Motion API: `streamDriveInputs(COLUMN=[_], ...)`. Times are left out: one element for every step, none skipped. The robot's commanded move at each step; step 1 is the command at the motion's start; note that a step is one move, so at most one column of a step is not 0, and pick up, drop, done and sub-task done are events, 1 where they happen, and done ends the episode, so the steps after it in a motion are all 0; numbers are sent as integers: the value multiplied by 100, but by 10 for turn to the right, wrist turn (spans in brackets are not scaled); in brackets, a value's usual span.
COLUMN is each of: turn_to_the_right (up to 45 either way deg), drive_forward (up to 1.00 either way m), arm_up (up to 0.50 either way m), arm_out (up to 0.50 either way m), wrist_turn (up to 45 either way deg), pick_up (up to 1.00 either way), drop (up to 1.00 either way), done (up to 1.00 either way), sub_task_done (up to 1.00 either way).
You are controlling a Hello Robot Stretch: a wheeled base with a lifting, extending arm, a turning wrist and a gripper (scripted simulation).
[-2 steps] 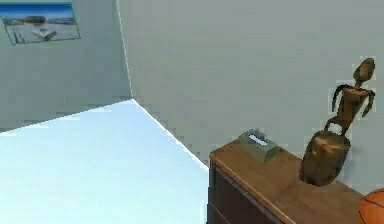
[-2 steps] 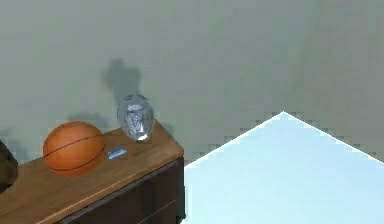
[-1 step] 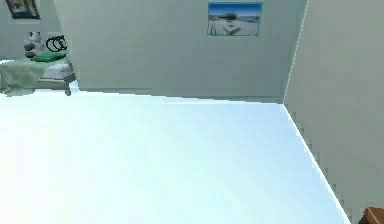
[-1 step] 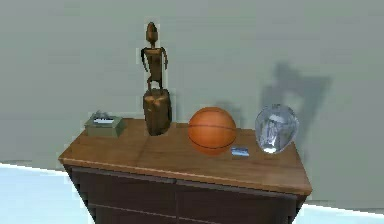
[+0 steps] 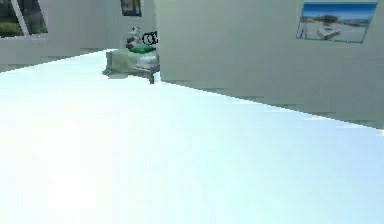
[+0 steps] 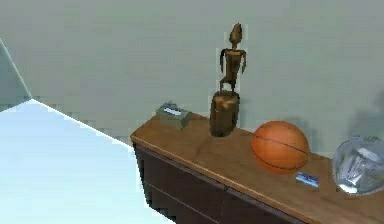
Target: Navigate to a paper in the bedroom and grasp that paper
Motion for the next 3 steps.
streamDriveInputs(turn_to_the_right=[450,450,60], drive_forward=[0,0,0], arm_up=[0,0,0], arm_out=[0,0,0], wrist_turn=[0,0,0], pick_up=[0,0,0], drop=[0,0,0], done=[0,0,0], sub_task_done=[0,0,0])
